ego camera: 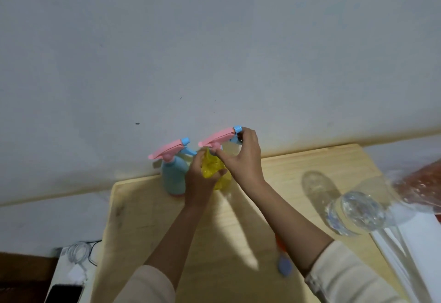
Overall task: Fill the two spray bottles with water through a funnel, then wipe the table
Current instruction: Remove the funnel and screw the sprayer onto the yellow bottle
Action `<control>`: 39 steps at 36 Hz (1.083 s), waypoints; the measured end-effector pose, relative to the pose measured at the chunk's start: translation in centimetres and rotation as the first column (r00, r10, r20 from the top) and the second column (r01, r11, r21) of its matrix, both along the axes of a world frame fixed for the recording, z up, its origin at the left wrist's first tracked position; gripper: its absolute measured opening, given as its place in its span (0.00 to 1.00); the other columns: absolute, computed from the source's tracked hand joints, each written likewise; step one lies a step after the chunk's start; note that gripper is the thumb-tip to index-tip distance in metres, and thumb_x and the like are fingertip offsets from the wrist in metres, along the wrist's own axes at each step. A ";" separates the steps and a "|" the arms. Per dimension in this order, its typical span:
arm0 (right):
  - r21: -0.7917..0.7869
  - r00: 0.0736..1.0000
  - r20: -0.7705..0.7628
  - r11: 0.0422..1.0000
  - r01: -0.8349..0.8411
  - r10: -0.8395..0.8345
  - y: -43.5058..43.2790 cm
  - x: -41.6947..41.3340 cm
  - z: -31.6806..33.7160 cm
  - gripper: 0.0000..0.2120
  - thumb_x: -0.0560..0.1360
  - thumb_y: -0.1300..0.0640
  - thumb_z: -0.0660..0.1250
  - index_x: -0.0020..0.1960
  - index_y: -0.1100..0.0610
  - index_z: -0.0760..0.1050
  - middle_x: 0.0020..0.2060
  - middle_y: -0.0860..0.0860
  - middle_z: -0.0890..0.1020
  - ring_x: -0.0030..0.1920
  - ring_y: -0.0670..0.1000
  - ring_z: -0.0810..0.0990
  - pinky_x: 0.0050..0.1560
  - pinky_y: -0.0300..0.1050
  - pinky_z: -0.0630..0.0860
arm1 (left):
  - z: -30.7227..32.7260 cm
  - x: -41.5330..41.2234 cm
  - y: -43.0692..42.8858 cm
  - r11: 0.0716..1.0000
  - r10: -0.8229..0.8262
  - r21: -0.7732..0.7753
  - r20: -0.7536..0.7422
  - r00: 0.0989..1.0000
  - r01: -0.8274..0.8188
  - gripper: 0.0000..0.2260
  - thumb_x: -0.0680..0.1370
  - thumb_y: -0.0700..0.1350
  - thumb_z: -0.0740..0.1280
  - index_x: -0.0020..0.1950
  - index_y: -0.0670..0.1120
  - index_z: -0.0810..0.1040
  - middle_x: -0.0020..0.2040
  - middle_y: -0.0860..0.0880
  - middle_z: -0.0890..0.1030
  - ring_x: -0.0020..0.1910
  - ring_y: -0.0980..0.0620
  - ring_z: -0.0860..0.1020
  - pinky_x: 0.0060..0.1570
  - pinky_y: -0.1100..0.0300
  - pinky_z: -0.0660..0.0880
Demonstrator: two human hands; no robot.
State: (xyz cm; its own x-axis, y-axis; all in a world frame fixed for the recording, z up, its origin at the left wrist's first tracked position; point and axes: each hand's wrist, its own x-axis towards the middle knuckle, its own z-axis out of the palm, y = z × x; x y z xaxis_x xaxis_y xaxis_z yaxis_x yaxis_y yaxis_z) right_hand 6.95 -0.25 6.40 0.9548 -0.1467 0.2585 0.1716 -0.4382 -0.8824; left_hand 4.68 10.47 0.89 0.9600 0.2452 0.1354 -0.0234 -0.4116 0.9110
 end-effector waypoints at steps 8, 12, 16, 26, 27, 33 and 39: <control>-0.036 1.000 -0.007 0.999 -0.029 0.029 -1.1 -1.2 0.6 0.25 0.68 0.55 0.76 0.60 0.61 0.71 0.54 0.52 0.75 0.52 0.44 0.71 0.51 0.29 0.67 | -0.9 -0.7 -0.4 1.000 0.014 0.010 0.077 0.997 -0.015 0.29 0.65 0.51 0.73 0.64 0.42 0.74 0.51 0.50 0.75 0.49 0.58 0.73 0.49 0.74 0.68; -0.066 0.999 -0.035 0.997 -0.037 0.035 -1.8 -1.4 1.0 0.21 0.69 0.57 0.74 0.58 0.62 0.72 0.51 0.53 0.74 0.50 0.45 0.70 0.46 0.28 0.64 | -1.0 -0.4 -0.8 1.000 -0.015 0.000 0.075 0.997 0.015 0.29 0.67 0.46 0.76 0.65 0.42 0.73 0.58 0.45 0.75 0.58 0.50 0.74 0.59 0.58 0.71; -0.051 0.999 -0.028 0.998 0.025 -0.026 -2.0 -1.4 1.0 0.20 0.69 0.56 0.74 0.55 0.62 0.72 0.48 0.50 0.72 0.49 0.46 0.70 0.47 0.33 0.64 | -0.8 -0.3 -1.6 0.999 -0.033 -0.009 0.059 0.998 0.033 0.27 0.68 0.40 0.77 0.65 0.40 0.73 0.61 0.44 0.74 0.58 0.49 0.74 0.55 0.67 0.66; -0.025 0.987 -0.002 0.987 0.159 -0.159 -2.0 -1.0 0.2 0.19 0.69 0.58 0.74 0.55 0.62 0.72 0.47 0.50 0.73 0.49 0.47 0.71 0.46 0.31 0.63 | -0.5 0.1 -2.2 0.994 -0.110 0.024 0.049 0.993 0.109 0.28 0.70 0.41 0.75 0.67 0.43 0.70 0.61 0.47 0.72 0.60 0.49 0.73 0.57 0.65 0.66; -0.024 0.988 -0.009 0.988 0.151 -0.151 -2.0 -1.1 0.4 0.19 0.69 0.58 0.74 0.56 0.62 0.72 0.48 0.51 0.73 0.49 0.47 0.71 0.47 0.32 0.64 | -0.5 0.0 -2.1 0.992 -0.124 0.038 0.048 0.991 0.122 0.28 0.70 0.42 0.75 0.68 0.44 0.69 0.62 0.47 0.71 0.61 0.49 0.73 0.58 0.64 0.66; -0.001 0.979 -0.005 0.979 0.204 -0.204 -3.5 -4.1 0.5 0.21 0.71 0.62 0.70 0.62 0.59 0.71 0.58 0.53 0.75 0.59 0.48 0.73 0.60 0.37 0.68 | 0.4 -2.7 -2.2 0.997 -0.077 -0.023 0.039 0.996 0.077 0.28 0.72 0.40 0.72 0.70 0.43 0.67 0.66 0.45 0.68 0.65 0.50 0.68 0.62 0.64 0.62; 0.015 0.924 -0.020 0.924 0.381 -0.381 -6.8 -13.2 -2.8 0.11 0.72 0.65 0.67 0.53 0.56 0.73 0.49 0.50 0.76 0.51 0.41 0.75 0.52 0.28 0.70 | 2.0 -5.7 -4.9 0.973 -0.159 -0.138 0.170 0.973 0.183 0.16 0.74 0.38 0.70 0.60 0.42 0.74 0.59 0.48 0.72 0.61 0.50 0.73 0.65 0.55 0.70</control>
State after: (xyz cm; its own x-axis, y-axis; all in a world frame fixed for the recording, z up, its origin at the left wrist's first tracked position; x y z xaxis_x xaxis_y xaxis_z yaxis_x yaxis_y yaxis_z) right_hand -6.30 -7.07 3.63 0.8301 -0.5047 0.2371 -0.0196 -0.4514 -0.8921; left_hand -1.06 5.55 2.88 0.9591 0.1088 0.2613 -0.2286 -0.2466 0.9418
